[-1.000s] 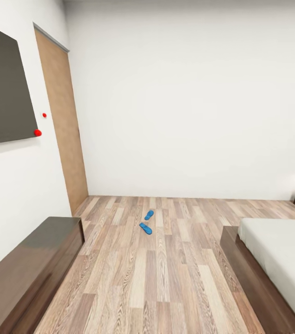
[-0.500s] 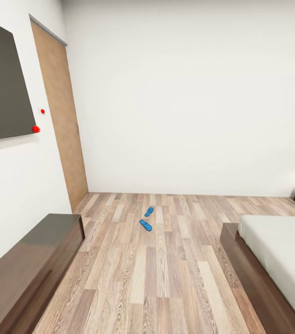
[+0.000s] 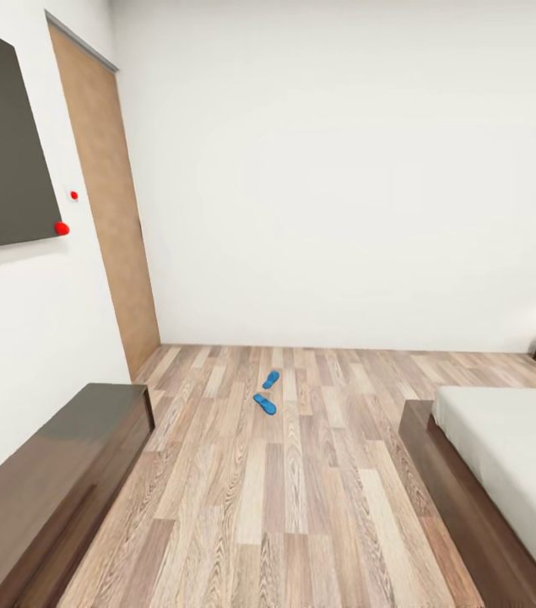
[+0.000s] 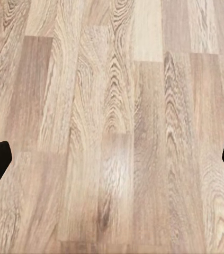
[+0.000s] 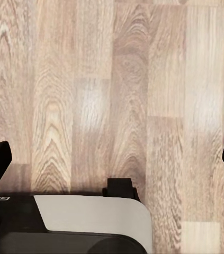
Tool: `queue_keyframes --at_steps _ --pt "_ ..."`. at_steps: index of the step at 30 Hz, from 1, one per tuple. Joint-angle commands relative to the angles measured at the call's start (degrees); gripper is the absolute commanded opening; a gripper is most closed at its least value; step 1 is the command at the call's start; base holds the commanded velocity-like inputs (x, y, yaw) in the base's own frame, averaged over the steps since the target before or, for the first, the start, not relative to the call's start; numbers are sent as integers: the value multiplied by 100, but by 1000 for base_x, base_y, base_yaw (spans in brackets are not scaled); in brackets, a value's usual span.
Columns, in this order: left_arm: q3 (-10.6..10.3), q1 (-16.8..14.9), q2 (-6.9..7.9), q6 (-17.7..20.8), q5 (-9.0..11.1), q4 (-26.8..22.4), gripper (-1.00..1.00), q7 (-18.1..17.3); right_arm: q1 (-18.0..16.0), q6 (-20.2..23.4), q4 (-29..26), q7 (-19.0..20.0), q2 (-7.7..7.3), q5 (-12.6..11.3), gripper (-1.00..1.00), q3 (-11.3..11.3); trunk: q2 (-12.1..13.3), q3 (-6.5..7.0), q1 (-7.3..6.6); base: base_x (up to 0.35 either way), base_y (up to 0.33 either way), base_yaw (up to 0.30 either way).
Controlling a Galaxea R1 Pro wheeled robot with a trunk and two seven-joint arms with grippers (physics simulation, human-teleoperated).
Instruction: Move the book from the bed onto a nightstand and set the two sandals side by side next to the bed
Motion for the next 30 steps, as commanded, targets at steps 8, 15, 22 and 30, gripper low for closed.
queue_keyframes --at_steps 8,15,22,30 --pt "-2 -1 -1 -10 1 -2 100 -3 -3 -19 4 -1 0 -2 100 -4 -3 -68 0 0 0 0" --pt "-3 -1 -1 -9 1 -2 100 -3 -3 -19 4 -1 0 -1 100 1 -3 -80 0 0 0 0" --pt "5 -1 -1 -10 3 -2 100 -3 -3 -19 4 -1 -5 -6 100 -6 -3 -81 0 0 0 0" --pt "-2 -1 -1 -9 9 -2 100 2 -3 -19 4 -1 -1 -9 100 -7 -3 -101 0 0 0 0"
